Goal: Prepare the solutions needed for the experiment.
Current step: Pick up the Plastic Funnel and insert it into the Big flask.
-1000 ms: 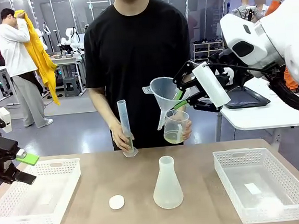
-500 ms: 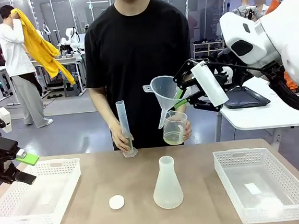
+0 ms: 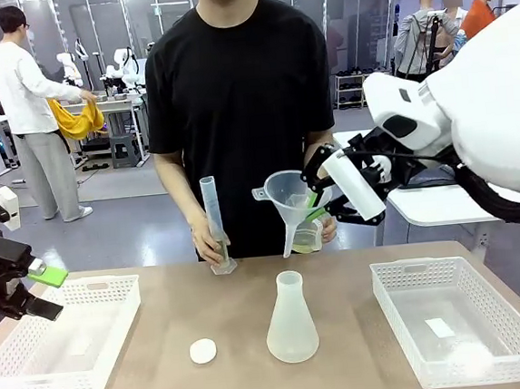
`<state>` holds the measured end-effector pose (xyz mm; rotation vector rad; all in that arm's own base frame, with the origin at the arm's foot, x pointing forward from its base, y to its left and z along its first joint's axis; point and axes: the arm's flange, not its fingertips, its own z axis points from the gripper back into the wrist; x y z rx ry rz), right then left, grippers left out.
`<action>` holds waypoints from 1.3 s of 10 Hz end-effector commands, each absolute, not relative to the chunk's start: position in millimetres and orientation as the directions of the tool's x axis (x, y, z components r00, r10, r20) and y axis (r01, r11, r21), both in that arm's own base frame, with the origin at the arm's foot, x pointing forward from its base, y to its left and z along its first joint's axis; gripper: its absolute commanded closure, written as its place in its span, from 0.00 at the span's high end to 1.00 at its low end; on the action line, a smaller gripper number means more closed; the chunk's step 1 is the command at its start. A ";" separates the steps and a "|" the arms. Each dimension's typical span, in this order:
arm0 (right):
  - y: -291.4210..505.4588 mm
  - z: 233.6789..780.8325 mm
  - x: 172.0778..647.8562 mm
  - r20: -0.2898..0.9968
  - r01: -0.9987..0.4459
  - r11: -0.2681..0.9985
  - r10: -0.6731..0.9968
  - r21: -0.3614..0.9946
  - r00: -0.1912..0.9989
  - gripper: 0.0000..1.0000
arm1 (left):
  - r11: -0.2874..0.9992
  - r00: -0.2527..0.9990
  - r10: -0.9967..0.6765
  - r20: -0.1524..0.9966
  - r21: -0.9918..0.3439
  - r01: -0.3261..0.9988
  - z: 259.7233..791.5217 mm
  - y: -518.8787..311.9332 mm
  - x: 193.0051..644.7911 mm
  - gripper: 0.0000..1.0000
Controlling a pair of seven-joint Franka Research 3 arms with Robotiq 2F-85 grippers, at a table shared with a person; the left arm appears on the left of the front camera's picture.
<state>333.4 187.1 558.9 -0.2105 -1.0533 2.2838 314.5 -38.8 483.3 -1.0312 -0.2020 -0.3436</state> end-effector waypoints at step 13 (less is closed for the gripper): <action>181.5 482.0 377.5 0.223 -0.578 -0.433 0.633 -0.692 -0.741 0.06 | 0.440 0.921 -0.184 0.344 -0.809 0.390 484.4 -41.0 316.9 1.00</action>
